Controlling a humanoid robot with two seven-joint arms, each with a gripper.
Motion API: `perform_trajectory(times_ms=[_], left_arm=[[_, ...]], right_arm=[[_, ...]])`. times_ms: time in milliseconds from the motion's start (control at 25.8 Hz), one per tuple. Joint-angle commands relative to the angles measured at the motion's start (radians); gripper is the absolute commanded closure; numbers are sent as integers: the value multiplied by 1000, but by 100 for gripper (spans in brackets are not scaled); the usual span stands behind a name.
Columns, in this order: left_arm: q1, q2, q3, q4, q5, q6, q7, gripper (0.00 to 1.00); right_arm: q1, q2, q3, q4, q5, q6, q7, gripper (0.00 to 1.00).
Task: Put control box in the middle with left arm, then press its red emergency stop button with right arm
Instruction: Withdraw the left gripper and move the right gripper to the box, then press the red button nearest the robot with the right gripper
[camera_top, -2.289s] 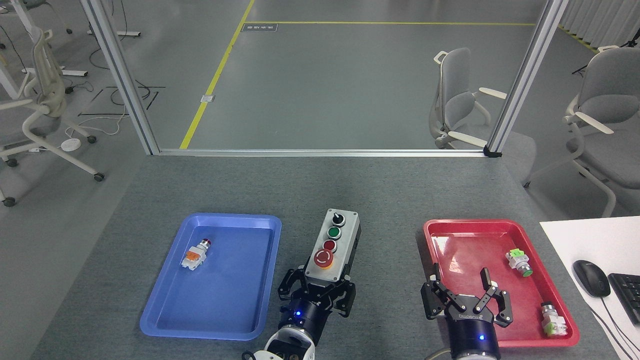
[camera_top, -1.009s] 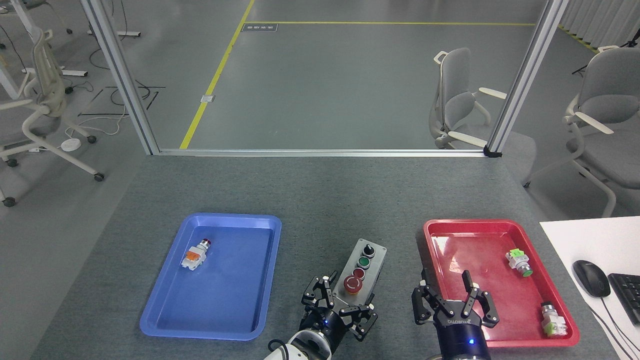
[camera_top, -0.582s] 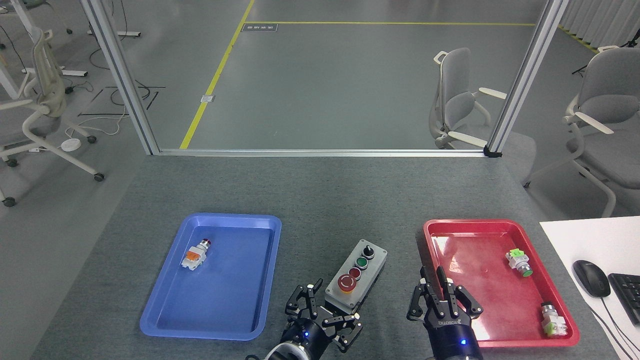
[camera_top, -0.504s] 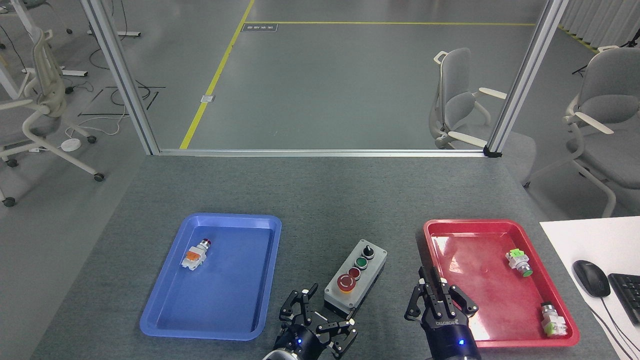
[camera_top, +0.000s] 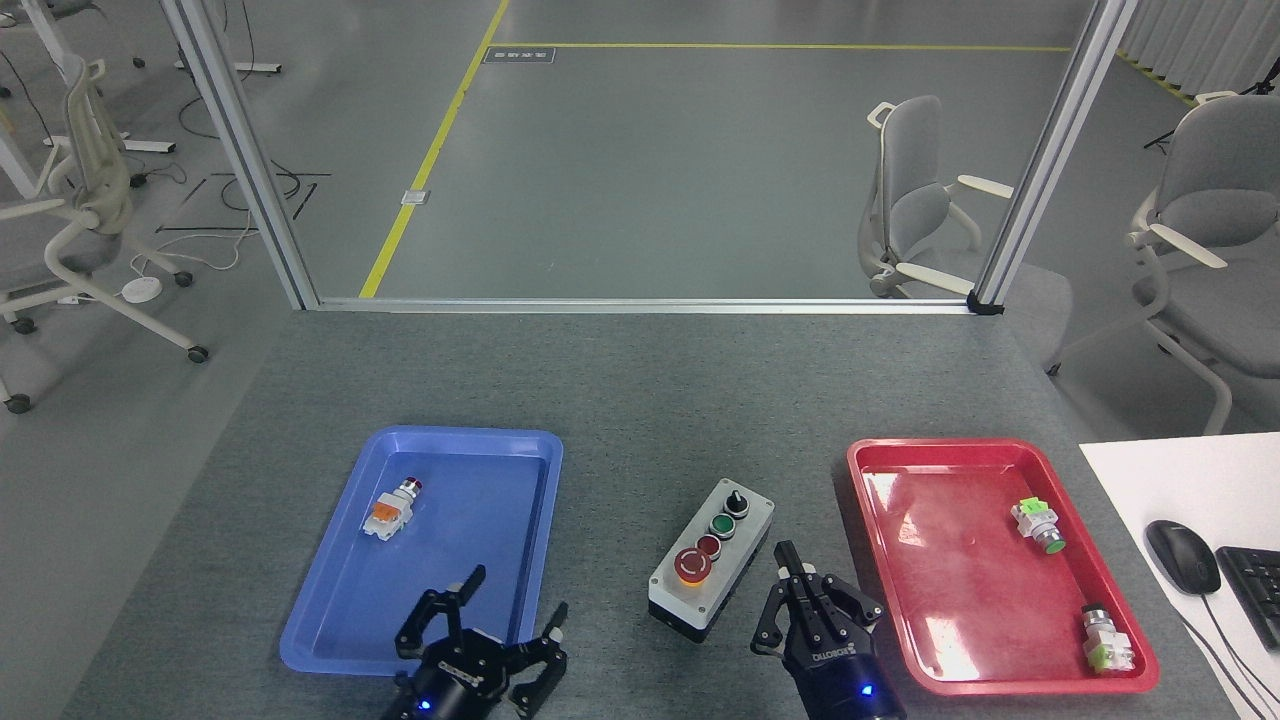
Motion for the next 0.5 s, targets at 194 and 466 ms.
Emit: perform_trajectory(times_ms=[194, 466], left_arm=[[-4, -12, 480, 20, 137, -143, -15, 1], [-44, -12, 485, 57, 143, -47, -11, 1]], right_arm=[[-69, 37, 97, 89, 4, 62, 19, 100], [-93, 40, 125, 158, 4, 82, 19, 100]])
